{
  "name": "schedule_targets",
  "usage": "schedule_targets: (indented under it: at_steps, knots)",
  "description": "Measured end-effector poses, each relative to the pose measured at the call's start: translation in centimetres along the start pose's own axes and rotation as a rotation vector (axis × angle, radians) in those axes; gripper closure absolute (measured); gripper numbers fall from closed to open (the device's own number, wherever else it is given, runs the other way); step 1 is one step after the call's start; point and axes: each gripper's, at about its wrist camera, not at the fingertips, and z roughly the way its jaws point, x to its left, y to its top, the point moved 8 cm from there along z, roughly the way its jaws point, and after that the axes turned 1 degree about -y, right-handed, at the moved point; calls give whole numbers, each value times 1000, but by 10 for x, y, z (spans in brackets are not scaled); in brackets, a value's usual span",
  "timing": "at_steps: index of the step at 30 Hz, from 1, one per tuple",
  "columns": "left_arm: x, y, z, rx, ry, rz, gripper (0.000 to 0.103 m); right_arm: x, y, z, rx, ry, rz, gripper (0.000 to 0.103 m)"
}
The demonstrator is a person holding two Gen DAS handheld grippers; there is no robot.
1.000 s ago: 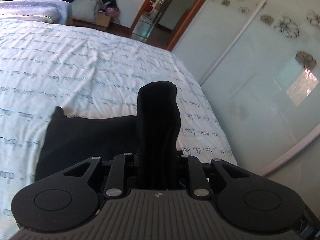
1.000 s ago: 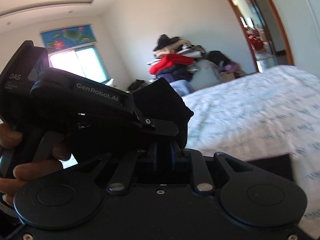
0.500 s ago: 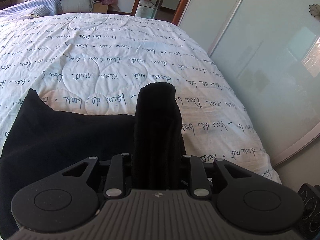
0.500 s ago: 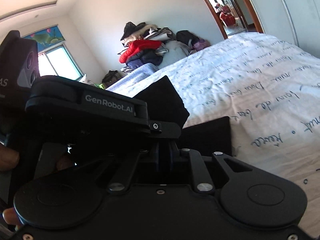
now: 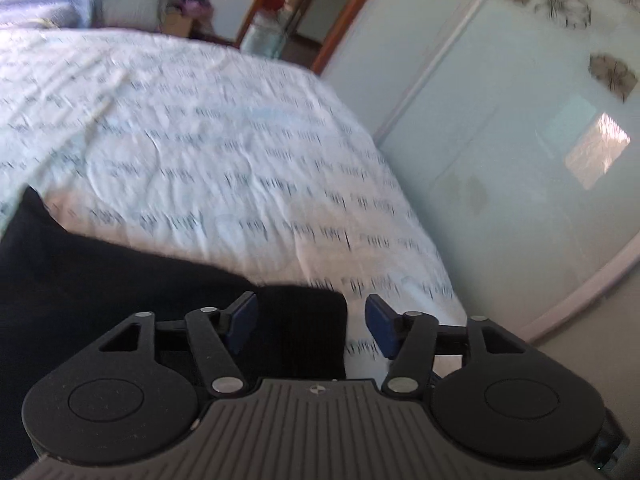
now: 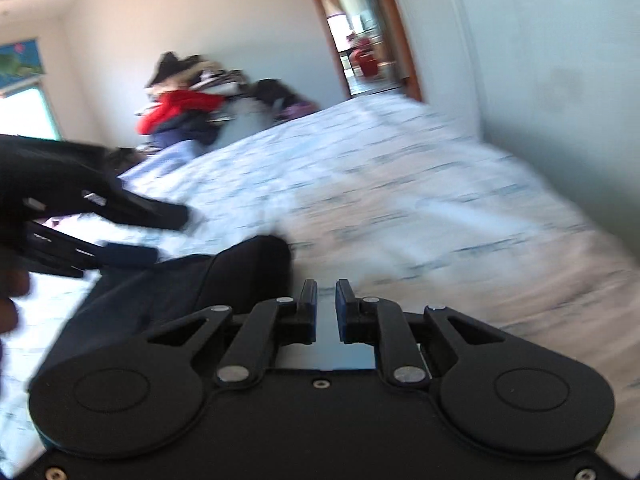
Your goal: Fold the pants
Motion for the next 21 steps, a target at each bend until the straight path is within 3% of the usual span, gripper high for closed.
schedule_targets:
  at_steps: [2,6,8,11,14,16,19,21]
  knots:
    - [15,13,-14,-49,55,-5,35,3,5,-1,8,21,-36,87]
    - [61,31,-32,-86,238,52,32,21,20,10,4,160,10,43]
    - [87,34,-36,-87,326,72,32,24,25,26,20,225,57,40]
    - [123,32,-37,-78,400,59,32,30,25,50,75,238,104,40]
    - [149,28,-34,-52,409,14,32,37,25,65,107,269,127,55]
    - [160,26,-27,-33,418,3,32,41,23,71,132,254,107,82]
    - [172,22,-15,-9,440,3,32,39,20,75,145,219,77,92]
    - [178,19,-6,6,453,6,31,33,20,78,149,178,78,92]
